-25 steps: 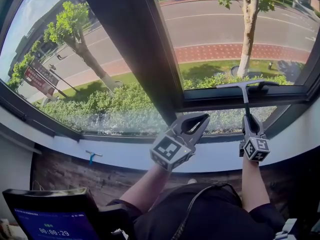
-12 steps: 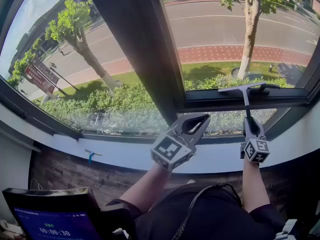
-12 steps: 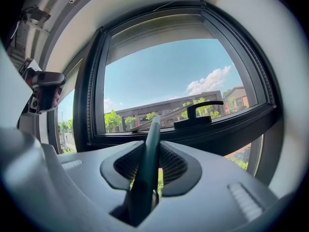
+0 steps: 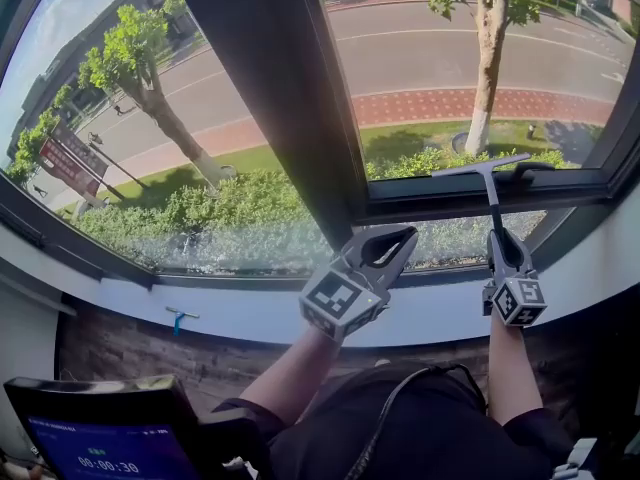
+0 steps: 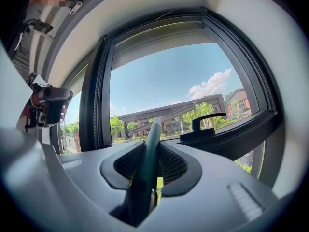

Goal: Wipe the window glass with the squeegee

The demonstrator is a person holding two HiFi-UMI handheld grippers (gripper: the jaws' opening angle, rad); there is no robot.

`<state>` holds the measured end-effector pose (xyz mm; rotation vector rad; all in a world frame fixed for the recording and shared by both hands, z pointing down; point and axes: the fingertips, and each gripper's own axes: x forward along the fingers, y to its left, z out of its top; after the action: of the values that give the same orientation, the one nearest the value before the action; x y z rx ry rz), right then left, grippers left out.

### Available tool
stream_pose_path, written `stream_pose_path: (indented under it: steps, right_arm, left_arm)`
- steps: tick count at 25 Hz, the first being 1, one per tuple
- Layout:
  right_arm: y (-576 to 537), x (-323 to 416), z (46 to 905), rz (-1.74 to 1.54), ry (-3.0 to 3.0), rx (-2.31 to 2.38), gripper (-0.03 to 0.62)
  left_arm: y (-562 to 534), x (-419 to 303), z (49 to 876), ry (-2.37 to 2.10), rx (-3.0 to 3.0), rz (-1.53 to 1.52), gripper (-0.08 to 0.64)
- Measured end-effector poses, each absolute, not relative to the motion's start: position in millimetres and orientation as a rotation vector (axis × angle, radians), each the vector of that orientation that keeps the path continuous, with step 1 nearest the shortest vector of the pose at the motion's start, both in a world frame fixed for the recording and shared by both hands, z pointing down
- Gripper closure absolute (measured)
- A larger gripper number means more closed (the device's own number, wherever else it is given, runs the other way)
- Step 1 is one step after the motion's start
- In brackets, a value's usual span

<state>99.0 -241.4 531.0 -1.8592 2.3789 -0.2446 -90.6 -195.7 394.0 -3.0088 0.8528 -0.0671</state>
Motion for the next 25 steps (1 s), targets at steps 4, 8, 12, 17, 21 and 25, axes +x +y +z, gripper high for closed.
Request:
stream_pose_path:
  steps: [4,8,12,17,21,25]
  right_arm:
    - [-233,92,483,-0.1,2.343,-1.821,0.491]
    - [-229,79,418,0.073,2.301,-1.748,0.491]
    - [-234,60,340,0.17,2.239,-1.678,0.491]
    - [-241,39,274,0.277,2.201,-1.573,0.491]
    - [-255,27,240,0.338,2.178,-1.456,0.491]
    - [-263,15,201,0.38,2.159,-1.363,0.491]
  left_arm:
    - [-198,-89,391,0.805,-3.015,-0.029,0.557]
    - [-202,-94,398,0.79,-3.005,0.001,0.557]
    - [-205,-109,385,0.796,-3.026,0.032,0.557]
    - [-197,-121,378,0.843,-3.008,0.047,0.557]
    - [-197,-127,388,0.923,-2.967,0.019,0.557]
    - [-193,-131,388,1.017,-2.951,0.051,0.557]
